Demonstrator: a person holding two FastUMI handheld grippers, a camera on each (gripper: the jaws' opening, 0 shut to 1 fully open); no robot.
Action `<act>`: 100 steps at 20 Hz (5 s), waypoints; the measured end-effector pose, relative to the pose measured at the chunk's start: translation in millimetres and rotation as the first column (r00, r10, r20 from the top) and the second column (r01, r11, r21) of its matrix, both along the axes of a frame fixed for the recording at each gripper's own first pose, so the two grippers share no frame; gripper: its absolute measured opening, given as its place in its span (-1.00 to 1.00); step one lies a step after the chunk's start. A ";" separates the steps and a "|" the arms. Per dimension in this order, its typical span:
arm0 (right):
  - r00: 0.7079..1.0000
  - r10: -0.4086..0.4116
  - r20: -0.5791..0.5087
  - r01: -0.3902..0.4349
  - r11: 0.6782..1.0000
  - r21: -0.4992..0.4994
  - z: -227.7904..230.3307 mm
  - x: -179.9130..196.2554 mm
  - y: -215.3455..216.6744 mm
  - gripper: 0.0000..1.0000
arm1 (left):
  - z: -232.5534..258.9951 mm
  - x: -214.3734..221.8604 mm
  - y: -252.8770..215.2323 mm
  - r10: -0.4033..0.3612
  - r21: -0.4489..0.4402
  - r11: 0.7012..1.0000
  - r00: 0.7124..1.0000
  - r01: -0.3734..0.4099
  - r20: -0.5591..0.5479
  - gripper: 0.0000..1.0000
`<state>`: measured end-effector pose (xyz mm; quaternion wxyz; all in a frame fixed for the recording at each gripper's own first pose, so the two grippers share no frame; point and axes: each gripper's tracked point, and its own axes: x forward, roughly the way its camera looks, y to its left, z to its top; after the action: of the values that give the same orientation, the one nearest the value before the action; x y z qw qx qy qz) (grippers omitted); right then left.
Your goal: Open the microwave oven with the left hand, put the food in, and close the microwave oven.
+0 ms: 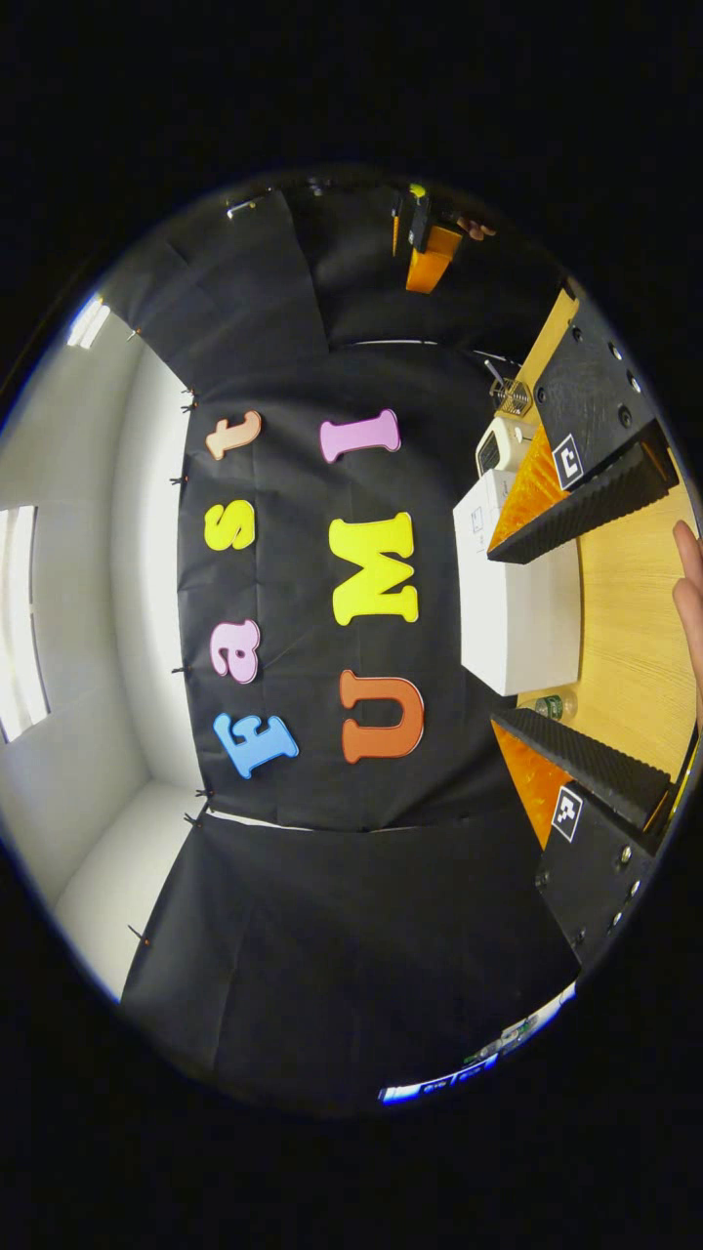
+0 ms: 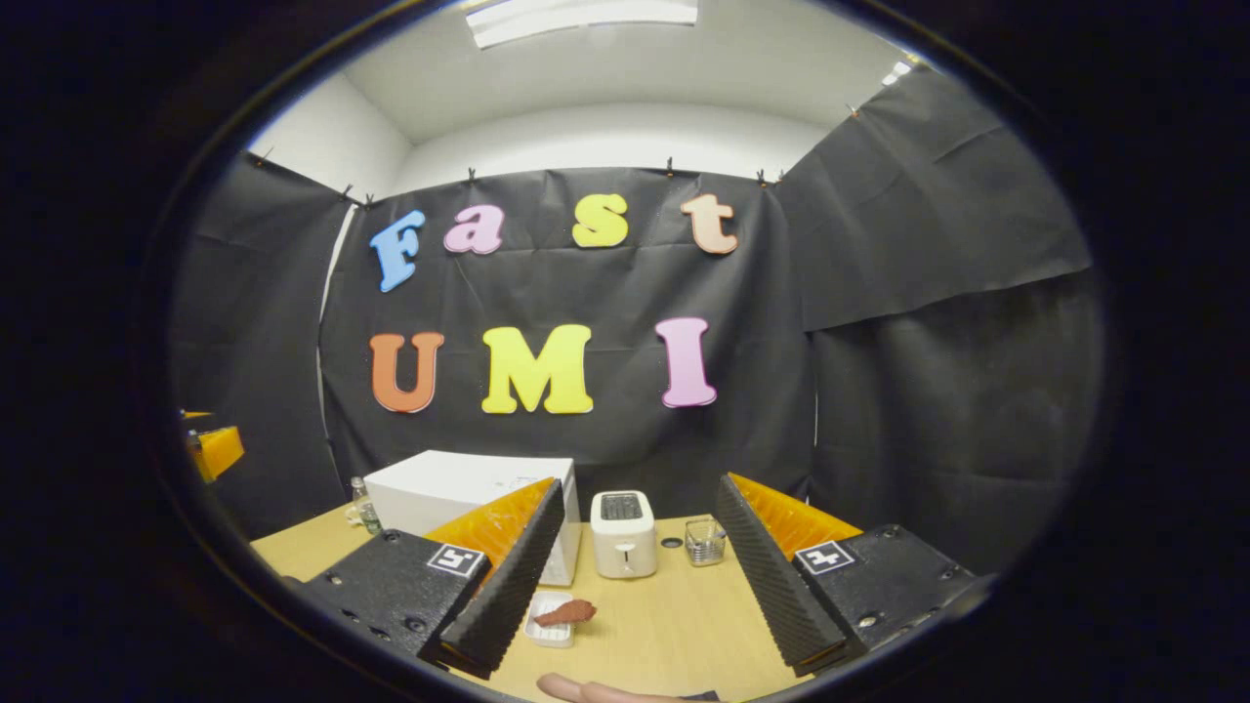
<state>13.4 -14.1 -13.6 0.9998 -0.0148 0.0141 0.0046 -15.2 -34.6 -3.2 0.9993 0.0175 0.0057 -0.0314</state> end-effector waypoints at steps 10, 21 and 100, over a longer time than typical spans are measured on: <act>1.000 0.009 -0.015 -0.009 1.000 0.003 -9.6 6.5 -13.2 1.00 | -33.7 35.4 -53.8 -0.101 -0.047 0.994 0.994 0.099 -0.050 0.91; 0.998 0.012 0.059 -0.012 1.000 -0.003 -7.5 -1.5 -26.8 1.00 | -142.6 120.6 -129.1 -0.174 -0.052 0.985 0.966 0.167 -0.192 0.91; 0.971 0.234 -0.049 -0.235 0.972 -0.026 -97.4 -55.2 59.2 1.00 | -258.3 -8.9 156.6 0.144 -0.005 0.989 0.965 -0.149 -0.219 0.79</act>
<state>-41.7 45.1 -111.0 0.9913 -0.0319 0.0354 0.1229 -24.1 122.0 -261.5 0.9924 0.0028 0.1161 0.0408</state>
